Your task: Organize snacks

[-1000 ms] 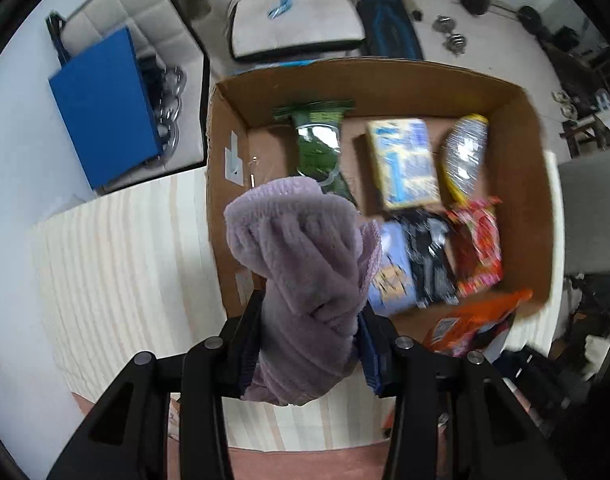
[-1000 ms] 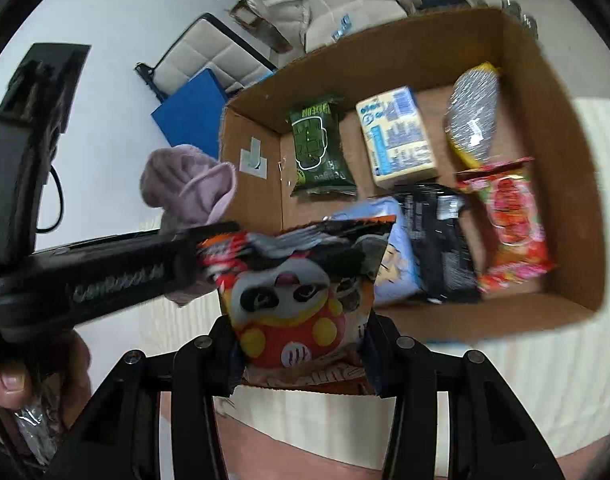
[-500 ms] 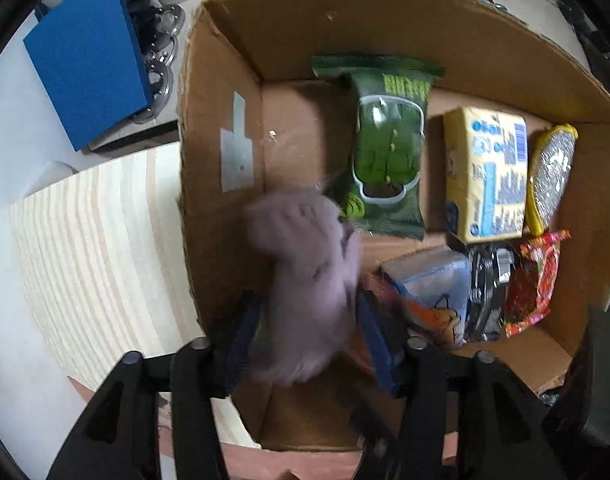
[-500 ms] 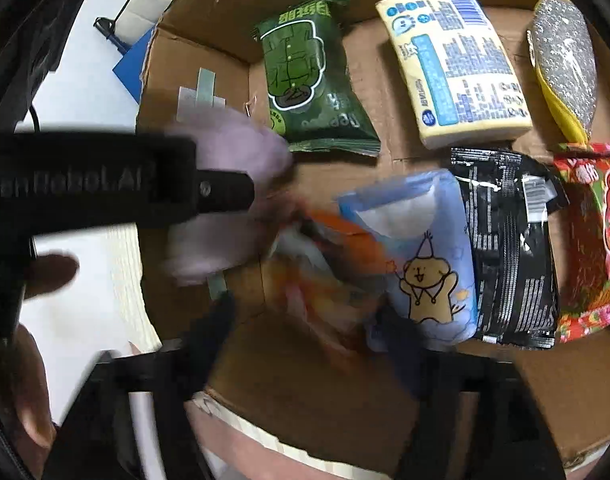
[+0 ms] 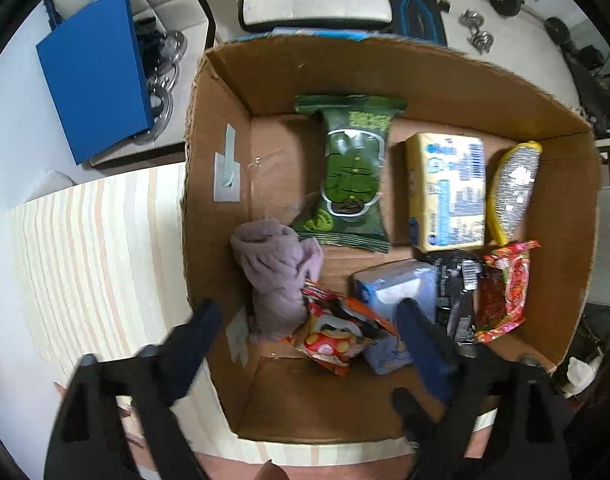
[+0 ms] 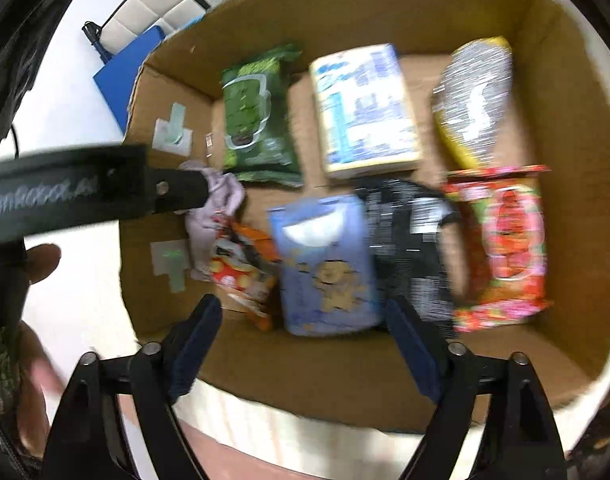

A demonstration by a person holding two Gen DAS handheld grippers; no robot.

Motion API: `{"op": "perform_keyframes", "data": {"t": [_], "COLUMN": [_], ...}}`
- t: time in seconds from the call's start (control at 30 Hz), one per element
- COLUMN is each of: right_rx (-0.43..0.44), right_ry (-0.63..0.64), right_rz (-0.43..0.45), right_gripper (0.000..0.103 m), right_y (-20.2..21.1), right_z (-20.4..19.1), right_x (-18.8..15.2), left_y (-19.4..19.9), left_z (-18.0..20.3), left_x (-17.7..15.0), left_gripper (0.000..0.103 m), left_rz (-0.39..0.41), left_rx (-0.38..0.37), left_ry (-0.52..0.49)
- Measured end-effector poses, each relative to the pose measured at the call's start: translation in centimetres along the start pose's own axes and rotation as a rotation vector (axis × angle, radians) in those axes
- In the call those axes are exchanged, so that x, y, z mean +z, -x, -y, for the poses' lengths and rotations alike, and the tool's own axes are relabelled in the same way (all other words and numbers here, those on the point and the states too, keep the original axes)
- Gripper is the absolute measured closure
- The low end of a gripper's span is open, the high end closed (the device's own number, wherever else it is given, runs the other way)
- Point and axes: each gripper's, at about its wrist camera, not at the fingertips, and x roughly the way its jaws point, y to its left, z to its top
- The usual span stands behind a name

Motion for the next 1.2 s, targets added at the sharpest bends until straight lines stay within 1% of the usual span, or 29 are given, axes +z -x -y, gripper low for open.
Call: {"op": "perform_keyframes", "data": {"t": [0.03, 0.1, 0.2, 0.27, 0.33, 0.37, 0.47, 0.63, 0.7, 0.73, 0.83, 1.0, 1.1, 1.2], "right_rx": [-0.028, -0.084, -0.149, -0.169, -0.193, -0.206, -0.236, -0.256, -0.258, -0.267, -0.272, -0.275, -0.265, -0.250], "right_ry": [0.008, 0.027, 0.030, 0.028, 0.025, 0.026, 0.037, 0.044, 0.047, 0.047, 0.051, 0.052, 0.055, 0.061], "right_rz": [0.011, 0.041, 0.092, 0.119, 0.151, 0.162, 0.209, 0.261, 0.272, 0.274, 0.271, 0.273, 0.283, 0.302], "right_gripper": [0.003, 0.003, 0.000, 0.000, 0.000, 0.000, 0.000, 0.000, 0.000, 0.000, 0.000, 0.000, 0.000, 0.000], "right_y": [1.1, 3.1, 5.7, 7.7, 9.0, 9.2, 10.9, 13.4, 14.1, 14.2, 14.4, 14.8, 15.5, 16.8], "right_z": [0.5, 1.6, 3.0, 4.2, 5.3, 5.3, 5.7, 5.6, 5.6, 5.6, 5.6, 5.6, 5.5, 5.3], "right_x": [-0.4, -1.1, -2.2, -2.8, -3.6, -3.8, -4.8, -6.0, -6.5, -6.6, -7.0, -7.5, -8.0, -9.0], "left_y": [0.4, 1.2, 2.0, 2.8, 3.8, 4.5, 5.3, 7.2, 7.6, 7.8, 8.3, 8.7, 9.1, 10.5], "left_z": [0.2, 0.7, 1.2, 1.2, 1.3, 1.5, 1.8, 3.2, 3.5, 3.5, 3.3, 3.0, 2.9, 2.9], "left_x": [-0.5, -1.9, -4.1, -5.6, -7.1, -8.1, -10.0, -12.8, -13.2, -13.4, -14.1, -15.0, -15.6, -17.1], "left_gripper": [0.009, 0.009, 0.008, 0.008, 0.008, 0.008, 0.008, 0.008, 0.008, 0.004, 0.003, 0.003, 0.003, 0.003], "left_rz": [0.023, 0.071, 0.129, 0.174, 0.237, 0.268, 0.322, 0.416, 0.436, 0.445, 0.473, 0.481, 0.484, 0.505], "left_rx": [0.008, 0.038, 0.031, 0.015, 0.023, 0.023, 0.027, 0.083, 0.108, 0.122, 0.111, 0.082, 0.064, 0.045], "left_ry": [-0.003, -0.007, 0.019, 0.042, 0.060, 0.064, 0.065, 0.028, 0.011, 0.008, 0.023, 0.055, 0.066, 0.084]}}
